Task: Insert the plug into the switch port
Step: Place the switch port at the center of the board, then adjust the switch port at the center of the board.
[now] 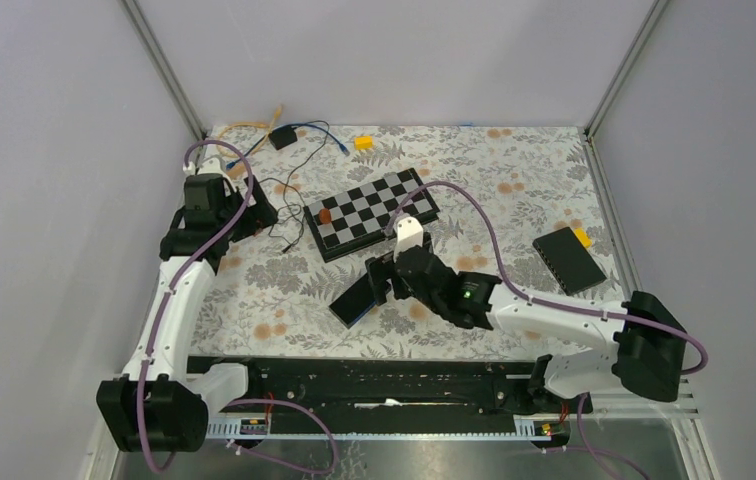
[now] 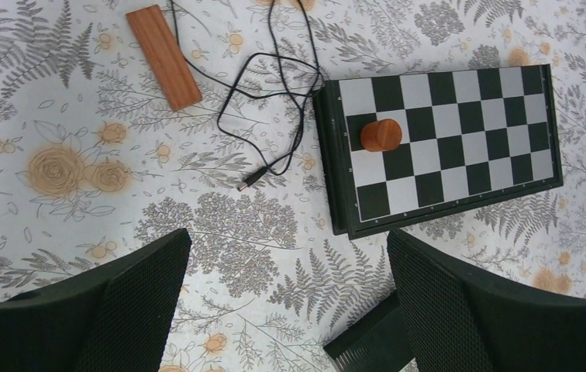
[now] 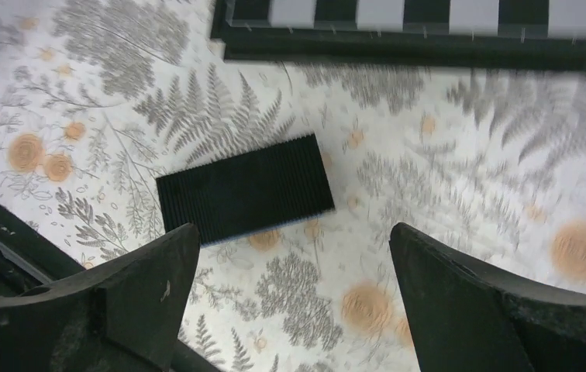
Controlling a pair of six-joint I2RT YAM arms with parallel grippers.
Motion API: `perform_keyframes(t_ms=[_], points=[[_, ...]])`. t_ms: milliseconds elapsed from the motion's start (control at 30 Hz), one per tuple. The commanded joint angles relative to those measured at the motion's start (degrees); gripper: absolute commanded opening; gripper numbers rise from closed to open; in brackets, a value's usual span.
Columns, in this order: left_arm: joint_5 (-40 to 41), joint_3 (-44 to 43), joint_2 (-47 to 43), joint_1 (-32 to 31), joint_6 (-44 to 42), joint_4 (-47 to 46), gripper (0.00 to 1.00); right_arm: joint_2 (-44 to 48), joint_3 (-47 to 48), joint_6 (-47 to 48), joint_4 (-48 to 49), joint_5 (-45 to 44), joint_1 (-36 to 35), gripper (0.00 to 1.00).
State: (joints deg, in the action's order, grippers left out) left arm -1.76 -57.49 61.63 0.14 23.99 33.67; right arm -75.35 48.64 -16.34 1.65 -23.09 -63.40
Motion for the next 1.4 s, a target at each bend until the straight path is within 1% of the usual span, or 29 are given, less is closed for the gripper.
perform_keyframes(t_ms=[0,67,200,433,700,967,1133,1200,1267,1367], points=[[-1.14,-1.2,-0.76,-1.45,0.37,-3.14,0.99,-5.6,5.93,-20.82,-19.59,-2.98,1.91,1.0],[-1.22,-1.15,-0.46,-1.51,0.38,-3.1,0.99,-8.95,8.67,-24.23,-25.77,-0.66,3.19,1.0],[-1.56,-1.07,-0.16,-1.46,0.78,-3.09,0.99,-14.23,11.6,-26.46,-30.35,3.9,4.32,1.0],[3.43,-1.26,-1.67,-1.47,0.56,-2.51,0.99,-21.98,14.41,-28.95,-33.9,1.25,5.6,1.0],[10.51,-2.5,-3.71,-1.29,2.66,-1.41,0.99,-27.55,17.6,-28.28,-33.18,-2.92,6.21,1.0],[13.72,-3.73,-3.52,-0.85,2.79,-0.73,0.99,-32.18,24.37,-24.91,-29.44,-0.07,6.71,1.0],[19.87,-5.19,-4.42,-0.16,4.42,1.33,0.99,-36.26,29.73,-23.15,-27.19,2.62,6.68,1.0],[20.35,-5.55,-5.02,-0.14,4.17,1.37,0.99,-37.27,31.43,-22.77,-26.82,3.46,6.7,1.0],[20.25,-5.91,-5.07,1.34,3.91,1.33,0.99,-37.43,32.21,-22.47,-26.8,3.33,6.71,1.0],[19.24,-6.34,-3.66,1.84,3.55,1.39,0.99,-36.07,30.72,-22.08,-26.79,1.95,6.71,1.0]])
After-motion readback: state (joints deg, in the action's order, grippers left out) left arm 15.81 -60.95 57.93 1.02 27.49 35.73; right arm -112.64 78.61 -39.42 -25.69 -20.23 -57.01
